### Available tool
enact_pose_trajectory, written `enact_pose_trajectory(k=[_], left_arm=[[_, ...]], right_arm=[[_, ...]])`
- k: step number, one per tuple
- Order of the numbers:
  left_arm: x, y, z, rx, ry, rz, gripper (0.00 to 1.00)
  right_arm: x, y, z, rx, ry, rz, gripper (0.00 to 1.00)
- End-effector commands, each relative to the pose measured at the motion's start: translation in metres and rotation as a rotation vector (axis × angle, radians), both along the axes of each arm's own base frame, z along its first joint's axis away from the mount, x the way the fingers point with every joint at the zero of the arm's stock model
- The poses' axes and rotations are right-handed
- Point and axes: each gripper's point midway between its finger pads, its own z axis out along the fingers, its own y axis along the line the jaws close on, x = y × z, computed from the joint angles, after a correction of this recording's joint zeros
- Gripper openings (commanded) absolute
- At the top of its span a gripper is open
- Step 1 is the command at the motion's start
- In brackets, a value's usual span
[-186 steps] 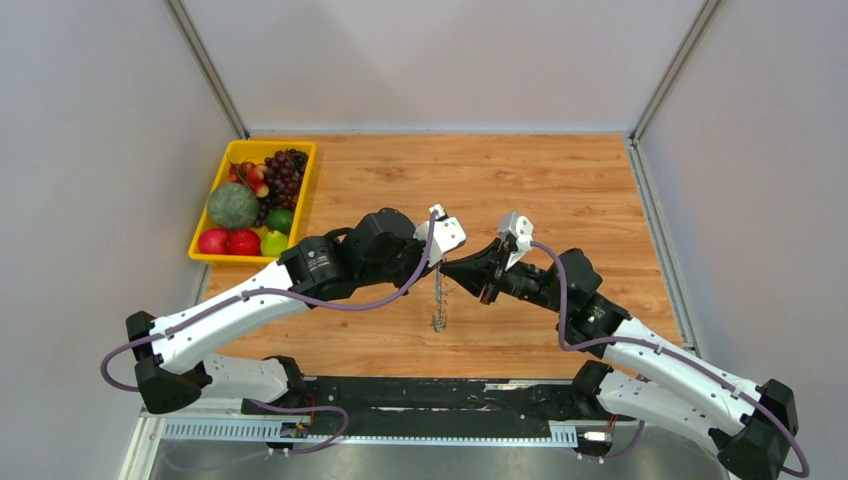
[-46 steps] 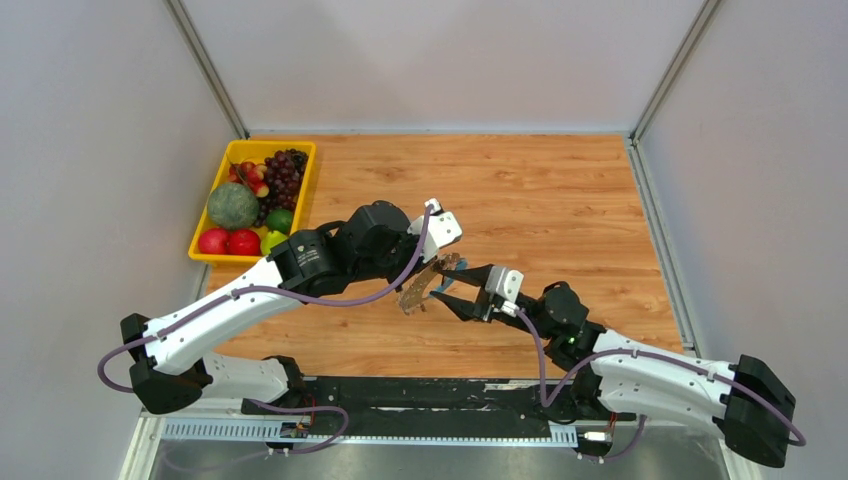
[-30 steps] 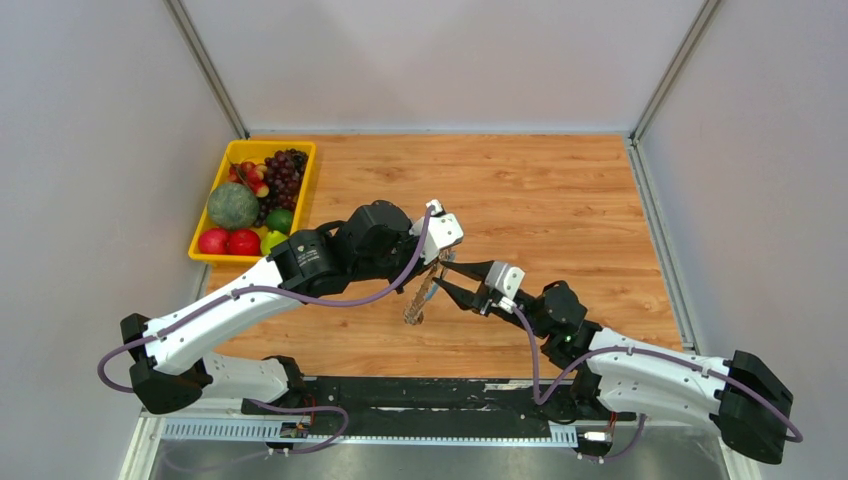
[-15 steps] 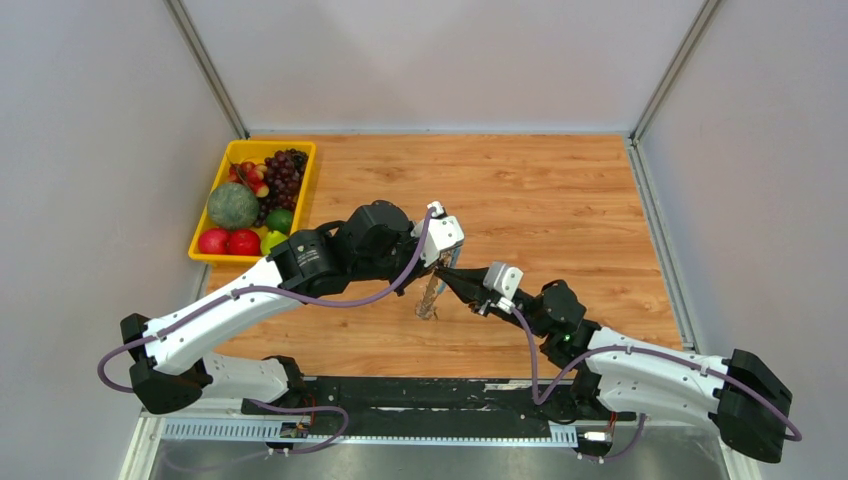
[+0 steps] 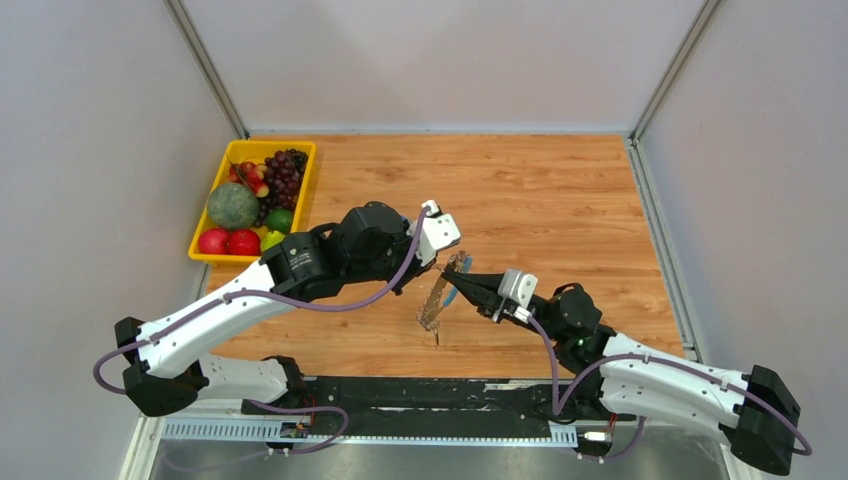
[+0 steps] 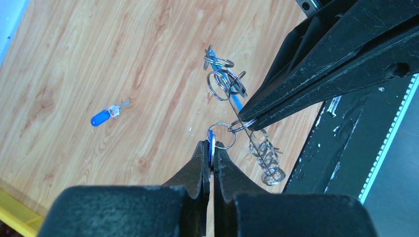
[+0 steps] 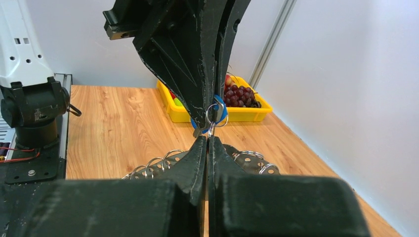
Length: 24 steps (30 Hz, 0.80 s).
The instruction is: Remove the keys from the keyring
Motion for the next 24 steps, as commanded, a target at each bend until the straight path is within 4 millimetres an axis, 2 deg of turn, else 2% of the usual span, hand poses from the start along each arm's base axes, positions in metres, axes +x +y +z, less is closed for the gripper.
enact_pose_trajectory(k=[1, 10, 16, 24], left_arm=[[0.007, -0.001, 0.018, -0.061, -0.045, 0.029, 0.0], [0.007, -0.003, 0.017, -0.053, -0.048, 0.02, 0.0], [-0.005, -0.011, 0.018, -0.076, -0.019, -0.062, 0.0], [-0.011, -0.015, 0.012, -0.054, 0.008, -0.104, 0.0]], right_arm=[[-0.015, 0.002, 0.004, -0.016, -0.041, 0.068, 0.0], [-0.02, 0.011, -0.001, -0.078, -0.047, 0.116, 0.0], [-0.016, 0.017, -0.006, -0.115, -0.015, 0.118, 0.0], [-0.012, 0.022, -0.008, -0.14, 0.007, 0.112, 0.0]])
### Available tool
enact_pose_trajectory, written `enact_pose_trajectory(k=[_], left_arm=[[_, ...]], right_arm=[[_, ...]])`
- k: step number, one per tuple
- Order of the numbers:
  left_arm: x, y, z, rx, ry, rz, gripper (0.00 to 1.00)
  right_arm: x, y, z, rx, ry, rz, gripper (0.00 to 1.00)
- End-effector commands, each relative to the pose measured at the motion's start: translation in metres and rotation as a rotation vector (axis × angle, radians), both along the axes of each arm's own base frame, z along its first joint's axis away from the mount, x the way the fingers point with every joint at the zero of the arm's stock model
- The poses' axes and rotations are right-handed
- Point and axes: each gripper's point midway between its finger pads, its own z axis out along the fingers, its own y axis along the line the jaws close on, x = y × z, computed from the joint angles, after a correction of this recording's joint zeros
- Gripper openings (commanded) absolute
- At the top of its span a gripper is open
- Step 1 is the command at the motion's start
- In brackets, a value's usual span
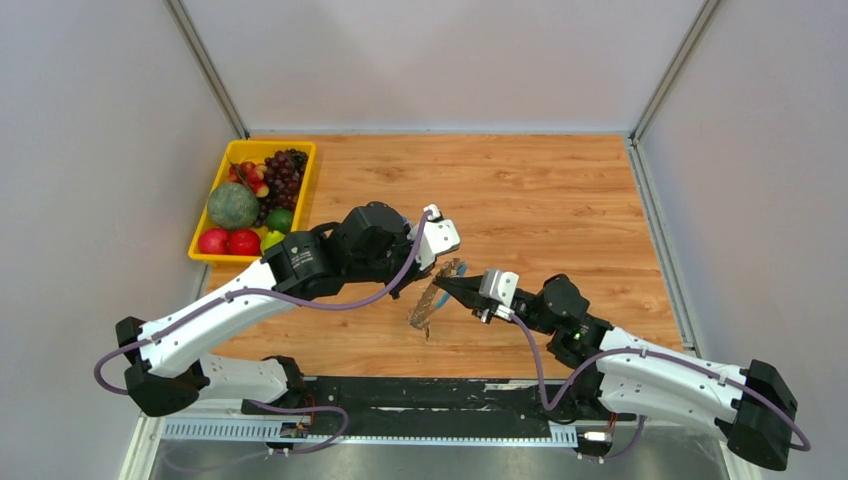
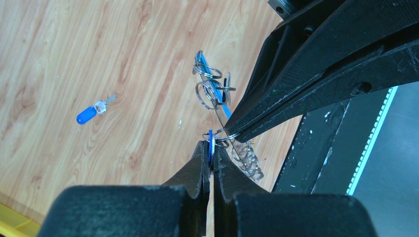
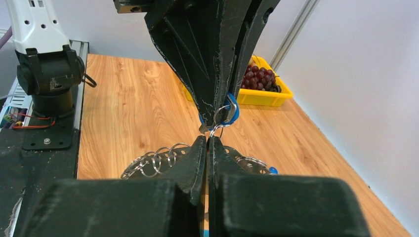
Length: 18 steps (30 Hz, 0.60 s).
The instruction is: Remove the keys from the keyring
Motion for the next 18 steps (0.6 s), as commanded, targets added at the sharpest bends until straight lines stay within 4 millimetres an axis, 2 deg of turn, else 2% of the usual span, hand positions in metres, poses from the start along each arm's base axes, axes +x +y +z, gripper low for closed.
enact_pose_trajectory(k=[1, 14, 18], left_arm=[[0.001, -0.015, 0.019, -0.071, -0.029, -0.045, 0.0], [-0.004, -0.018, 0.002, 0.027, -0.01, -0.072, 0.0], [-0.007, -0.019, 0.003, 0.041, -0.023, -0.078, 0.0]], right_arm=[[-0.007, 0.008, 0.009, -0.01, 0.004, 0.046, 0.0], [0.006, 0.019, 0.002, -0.084, 0.104, 0.012, 0.0], [0.011, 0.021, -0.004, -0.1, 0.136, -0.007, 0.0]])
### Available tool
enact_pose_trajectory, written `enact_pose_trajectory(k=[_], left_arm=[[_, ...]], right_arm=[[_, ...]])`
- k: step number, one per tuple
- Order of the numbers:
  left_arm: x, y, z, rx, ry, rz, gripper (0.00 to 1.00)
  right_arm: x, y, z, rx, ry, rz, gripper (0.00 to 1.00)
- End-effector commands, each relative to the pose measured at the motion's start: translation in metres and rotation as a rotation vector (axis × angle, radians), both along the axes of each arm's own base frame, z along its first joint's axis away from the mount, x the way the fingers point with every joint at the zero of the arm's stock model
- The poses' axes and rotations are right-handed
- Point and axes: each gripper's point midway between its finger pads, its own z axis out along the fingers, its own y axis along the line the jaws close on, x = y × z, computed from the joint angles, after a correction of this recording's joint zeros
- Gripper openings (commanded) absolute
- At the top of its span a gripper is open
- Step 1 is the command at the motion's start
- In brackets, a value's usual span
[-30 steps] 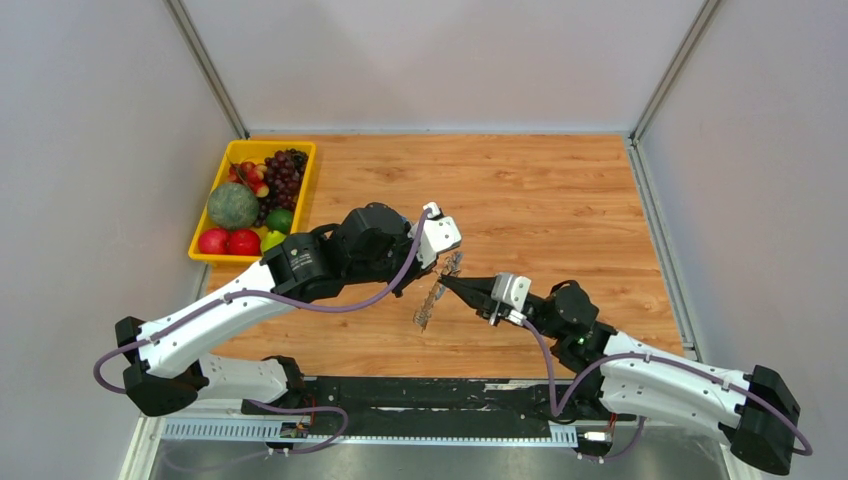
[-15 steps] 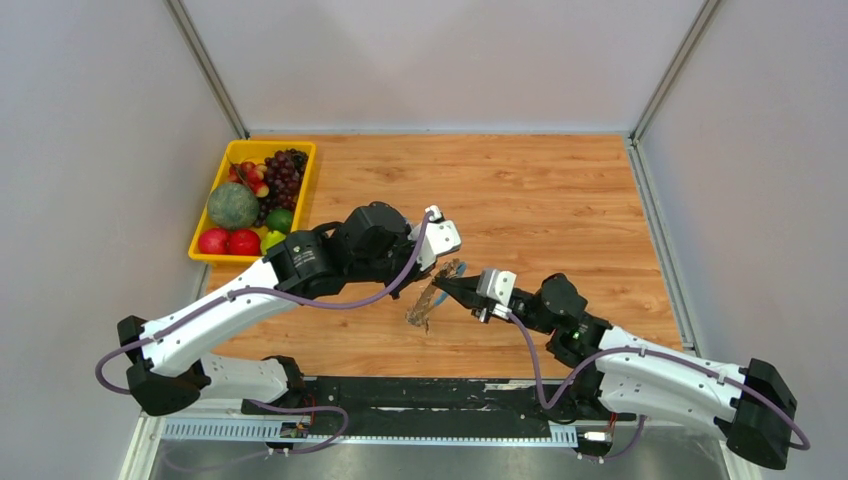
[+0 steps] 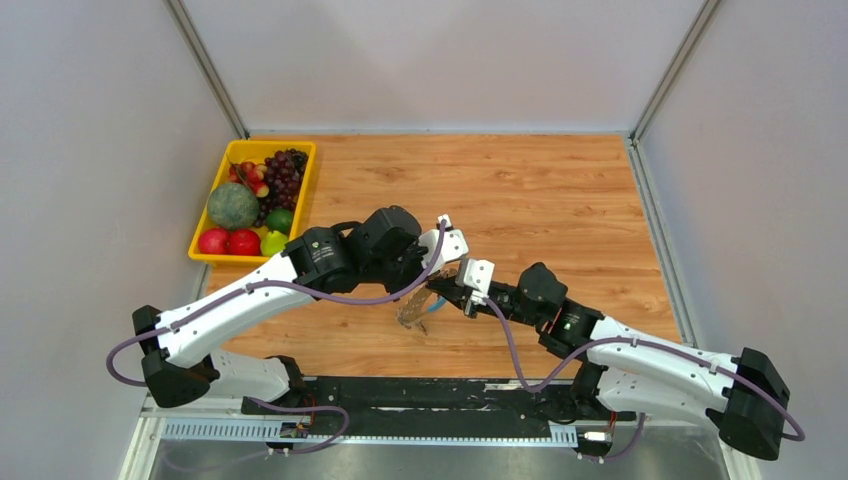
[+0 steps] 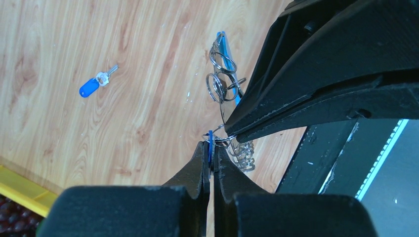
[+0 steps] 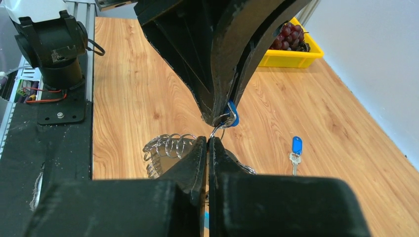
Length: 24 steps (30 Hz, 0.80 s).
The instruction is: Remove the keys from the keyring
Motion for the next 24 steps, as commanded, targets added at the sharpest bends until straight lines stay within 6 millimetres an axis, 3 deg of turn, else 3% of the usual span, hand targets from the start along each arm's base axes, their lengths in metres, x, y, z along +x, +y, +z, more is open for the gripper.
enact_pose_trajectory(k=[1, 6, 11, 17, 24], left_arm=[[-0.011, -0.029, 0.034, -0.126, -0.037, -0.084, 0.0], [-0.009, -0.023, 0.034, -0.118, -0.059, -0.067, 0.0], [0.005, -0.013, 0.036, -0.146, -0.138, 0.007, 0.0], [0.012, -0.006, 0.03, -0.158, -0.194, 0.043, 0.0], [0.014, -0.005, 0.019, -0.167, -0.216, 0.042, 0.0]], right_arm=[[0.003, 0.007, 0.025, 0.054, 0.005, -0.01, 0.0], [0.006, 0.003, 0.022, 0.063, 0.011, -0.042, 0.0], [-0.01, -0.013, 0.023, 0.152, -0.093, 0.005, 0.0], [-0.016, -0.026, 0.004, 0.135, -0.198, 0.011, 0.0], [-0.021, -0.036, 0.005, 0.212, -0.303, 0.0, 0.0]])
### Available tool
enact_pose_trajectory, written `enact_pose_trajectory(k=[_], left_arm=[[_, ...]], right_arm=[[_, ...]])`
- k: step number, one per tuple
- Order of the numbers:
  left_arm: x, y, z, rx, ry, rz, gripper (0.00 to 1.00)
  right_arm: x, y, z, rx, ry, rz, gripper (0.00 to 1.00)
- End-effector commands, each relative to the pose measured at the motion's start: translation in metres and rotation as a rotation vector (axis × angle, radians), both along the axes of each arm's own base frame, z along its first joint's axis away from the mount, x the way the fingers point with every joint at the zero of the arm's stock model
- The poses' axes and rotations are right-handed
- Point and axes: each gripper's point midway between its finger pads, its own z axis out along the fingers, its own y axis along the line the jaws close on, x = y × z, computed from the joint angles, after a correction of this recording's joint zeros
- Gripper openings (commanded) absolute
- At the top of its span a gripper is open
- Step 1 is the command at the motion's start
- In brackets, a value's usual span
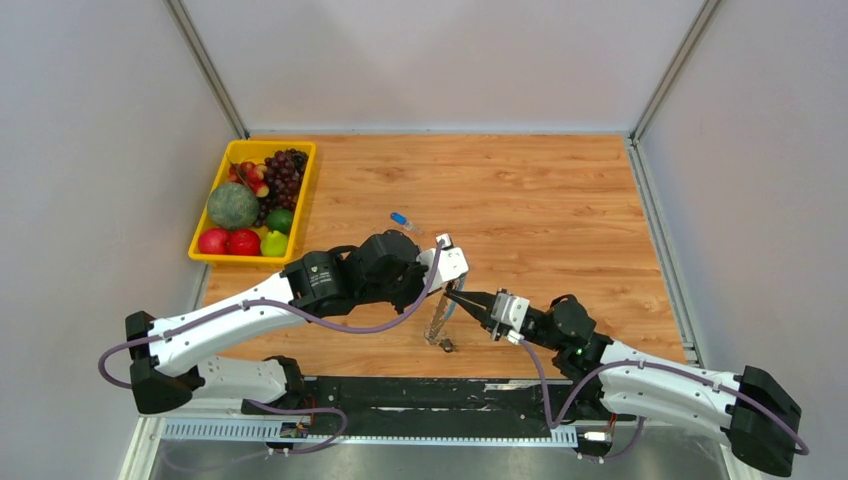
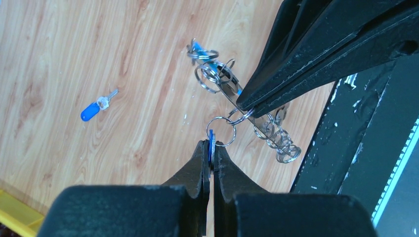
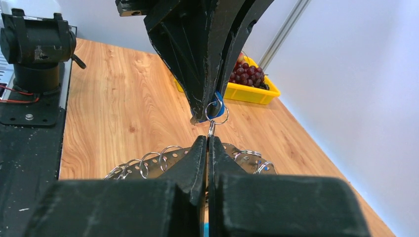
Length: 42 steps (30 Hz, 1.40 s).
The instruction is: Remove the keys from the keyring
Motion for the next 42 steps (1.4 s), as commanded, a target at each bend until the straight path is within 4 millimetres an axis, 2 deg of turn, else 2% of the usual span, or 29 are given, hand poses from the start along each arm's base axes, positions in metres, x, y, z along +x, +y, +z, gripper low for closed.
enact_pose_trajectory(k=[1, 9, 19, 28, 33, 40, 42], left_arm=[[0.017, 0.003, 0.032, -0.111, -0.125, 0.051, 0.0], [0.008, -0.003, 0.029, -0.183, -0.114, 0.007, 0.0], [0.016, -0.003, 0.021, -0.164, -0.119, 0.048, 0.0], [0.029, 0.0, 0.018, -0.167, -0.087, 0.089, 0.0], [0.03, -0.003, 0.014, -0.168, -0.057, 0.083, 0.0], [0.034, -0.003, 0.011, -0.163, -0.036, 0.088, 0.0], [0.033, -0.004, 0.01, -0.164, -0.03, 0.084, 0.0]], right_arm=[[-0.007, -0.005, 0.01, 0.061, -0.102, 0.016, 0.0], [-0.009, -0.014, 0.017, 0.138, -0.135, -0.005, 0.0], [-0.013, -0.02, 0.026, 0.173, -0.169, -0.001, 0.0], [-0.016, -0.017, 0.021, 0.144, -0.194, 0.016, 0.0], [-0.002, -0.005, 0.007, 0.042, -0.167, -0.039, 0.0], [-0.002, 0.009, -0.005, -0.064, -0.239, -0.11, 0.0], [0.002, 0.007, -0.004, -0.066, -0.238, -0.139, 0.0]])
